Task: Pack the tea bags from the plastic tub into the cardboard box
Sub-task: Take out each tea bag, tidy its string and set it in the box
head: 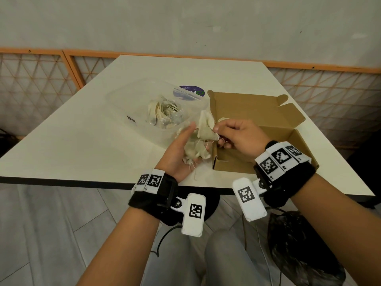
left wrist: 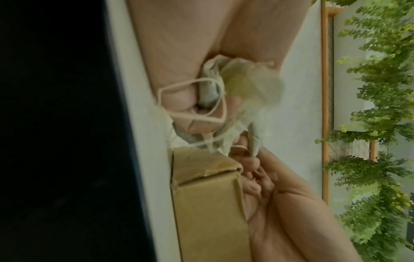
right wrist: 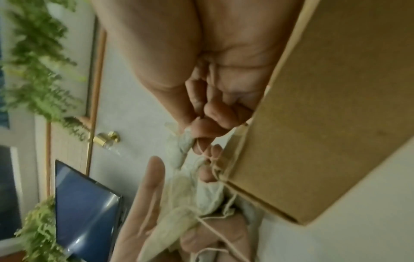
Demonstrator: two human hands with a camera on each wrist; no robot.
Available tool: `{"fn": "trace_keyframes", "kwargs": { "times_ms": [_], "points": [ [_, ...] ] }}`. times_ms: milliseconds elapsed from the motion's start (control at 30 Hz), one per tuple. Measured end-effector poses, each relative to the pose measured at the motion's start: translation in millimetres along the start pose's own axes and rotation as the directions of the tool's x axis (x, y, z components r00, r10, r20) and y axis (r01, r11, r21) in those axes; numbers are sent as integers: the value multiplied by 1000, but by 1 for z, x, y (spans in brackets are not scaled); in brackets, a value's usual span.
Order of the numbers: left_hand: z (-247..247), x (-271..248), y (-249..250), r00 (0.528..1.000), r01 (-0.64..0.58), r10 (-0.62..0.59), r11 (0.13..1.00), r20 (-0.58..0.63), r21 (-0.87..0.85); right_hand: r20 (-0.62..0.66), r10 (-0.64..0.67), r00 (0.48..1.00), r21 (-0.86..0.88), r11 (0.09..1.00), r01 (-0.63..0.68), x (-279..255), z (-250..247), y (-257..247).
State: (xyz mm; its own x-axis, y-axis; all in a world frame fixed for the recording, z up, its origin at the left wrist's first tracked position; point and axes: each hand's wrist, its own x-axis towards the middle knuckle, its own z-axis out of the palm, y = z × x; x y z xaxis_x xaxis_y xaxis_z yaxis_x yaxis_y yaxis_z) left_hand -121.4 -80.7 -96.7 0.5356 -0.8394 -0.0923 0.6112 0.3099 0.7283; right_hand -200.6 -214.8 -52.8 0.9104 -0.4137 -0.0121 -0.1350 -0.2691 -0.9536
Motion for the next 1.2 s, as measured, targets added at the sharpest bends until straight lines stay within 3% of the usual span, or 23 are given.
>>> {"fn": "trace_keyframes", "kwargs": {
  "times_ms": [100, 300, 567, 667, 767, 900, 1000, 1067, 1167, 1200],
  "points": [
    [-2, 0, -3, 995, -89, 93, 991, -37, 104, 36, 4, 999, -36, 999, -3, -3, 1, -2],
    [1, -4, -2, 987, -108, 123, 983, -98, 150, -2, -107, 994, 8, 994, 107, -9, 8, 4],
    [4, -6, 0, 984, -70, 90, 989, -151, 134, -151, 15, 988, 446, 893, 55, -6, -2, 6],
    [5, -4, 2, 986, -22, 35, 996, -163, 81, -246, 53, 968, 524, 847, 87, -3, -4, 9],
    [8, -5, 5, 988, 26, -32, 999, -150, -42, -329, -9, 944, 417, 896, 154, -1, -4, 13],
    [8, -6, 5, 990, 45, -58, 994, -131, -101, -229, -116, 966, 206, 965, 164, -11, 1, 7],
    [7, -4, 4, 991, 49, -59, 995, -118, -86, -139, -126, 982, 127, 981, 144, -18, 5, -6],
    [8, -5, 4, 989, 56, -66, 995, -129, -84, -188, -200, 962, -58, 980, 192, -17, 8, -11],
    [7, -3, 4, 991, 60, -70, 995, -113, -83, -223, -482, 847, -510, 799, 320, -13, 13, -18],
    [8, -4, 3, 993, 61, -67, 996, -94, -69, -163, -505, 847, -573, 748, 335, -14, 15, -22]
  ]
}}
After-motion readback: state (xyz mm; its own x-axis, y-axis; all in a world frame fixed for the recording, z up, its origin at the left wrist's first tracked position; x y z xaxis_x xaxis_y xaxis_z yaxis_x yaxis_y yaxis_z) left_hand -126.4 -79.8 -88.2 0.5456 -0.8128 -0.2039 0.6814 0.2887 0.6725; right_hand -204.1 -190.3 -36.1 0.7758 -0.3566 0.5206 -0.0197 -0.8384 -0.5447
